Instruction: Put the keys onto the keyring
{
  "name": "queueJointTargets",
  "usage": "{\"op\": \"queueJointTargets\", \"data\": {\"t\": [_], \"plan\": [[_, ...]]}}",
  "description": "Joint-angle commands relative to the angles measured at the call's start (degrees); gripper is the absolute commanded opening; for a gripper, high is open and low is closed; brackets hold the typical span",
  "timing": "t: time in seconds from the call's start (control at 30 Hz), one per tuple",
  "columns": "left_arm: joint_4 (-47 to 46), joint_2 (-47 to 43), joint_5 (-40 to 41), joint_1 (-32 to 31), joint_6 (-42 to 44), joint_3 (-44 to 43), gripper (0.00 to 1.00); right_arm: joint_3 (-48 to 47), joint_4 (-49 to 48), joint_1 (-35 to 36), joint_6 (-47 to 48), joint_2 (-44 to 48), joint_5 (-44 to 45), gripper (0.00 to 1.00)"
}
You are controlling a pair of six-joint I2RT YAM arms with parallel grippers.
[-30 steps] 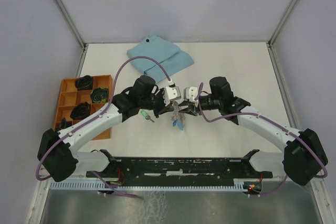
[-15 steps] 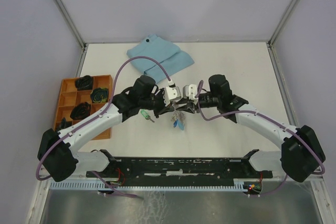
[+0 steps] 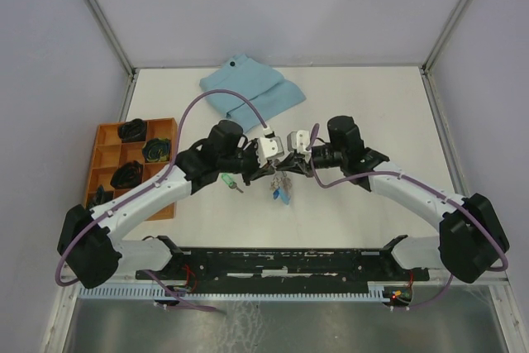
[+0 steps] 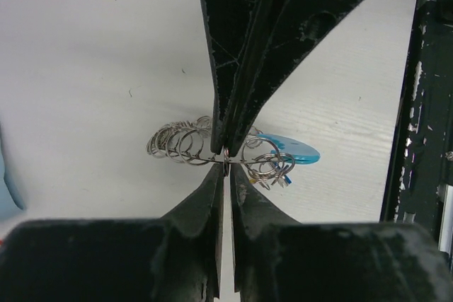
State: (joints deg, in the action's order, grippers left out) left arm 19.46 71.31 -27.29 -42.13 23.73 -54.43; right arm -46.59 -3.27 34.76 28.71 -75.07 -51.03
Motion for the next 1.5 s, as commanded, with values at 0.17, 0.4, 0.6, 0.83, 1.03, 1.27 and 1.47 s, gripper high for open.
{"op": "queueJointTargets", "data": {"t": [0.17, 0.4, 0.6, 0.83, 1.03, 1.27, 1.47], "plan": [[-24.28, -9.41, -2.21, 2.67, -4.51, 13.83, 0.28, 7.48, -23.8, -1.86, -13.96, 2.05, 0.25, 0.01], [-49.44, -11.89, -13.73, 10.5, -15.49, 26.77, 0.45, 13.01, -39.89, -2.23, -22.69, 0.73, 1.9, 0.01], [-61.71, -9.07, -19.4, 14.3, -21.63, 29.87, 0.49, 15.04, -49.17, -2.3, -27.01, -1.24, 1.32, 0.01], [-67.21, -5.2, -23.58, 14.53, -23.24, 29.87, 0.49, 15.01, -51.92, -2.21, -28.36, -2.65, 0.53, 0.01], [-68.58, -2.52, -23.75, 14.54, -22.3, 29.94, 0.5, 14.98, -52.0, -2.32, -28.44, -2.76, -0.22, 0.01], [-71.58, 0.07, -24.74, 14.52, -23.71, 29.01, 0.47, 15.02, -52.09, -2.31, -28.6, -2.81, -1.44, 0.01], [-73.84, 1.77, -26.24, 14.51, -25.49, 28.43, 0.43, 14.86, -52.54, -2.3, -28.87, -3.09, -1.88, 0.01]]}}
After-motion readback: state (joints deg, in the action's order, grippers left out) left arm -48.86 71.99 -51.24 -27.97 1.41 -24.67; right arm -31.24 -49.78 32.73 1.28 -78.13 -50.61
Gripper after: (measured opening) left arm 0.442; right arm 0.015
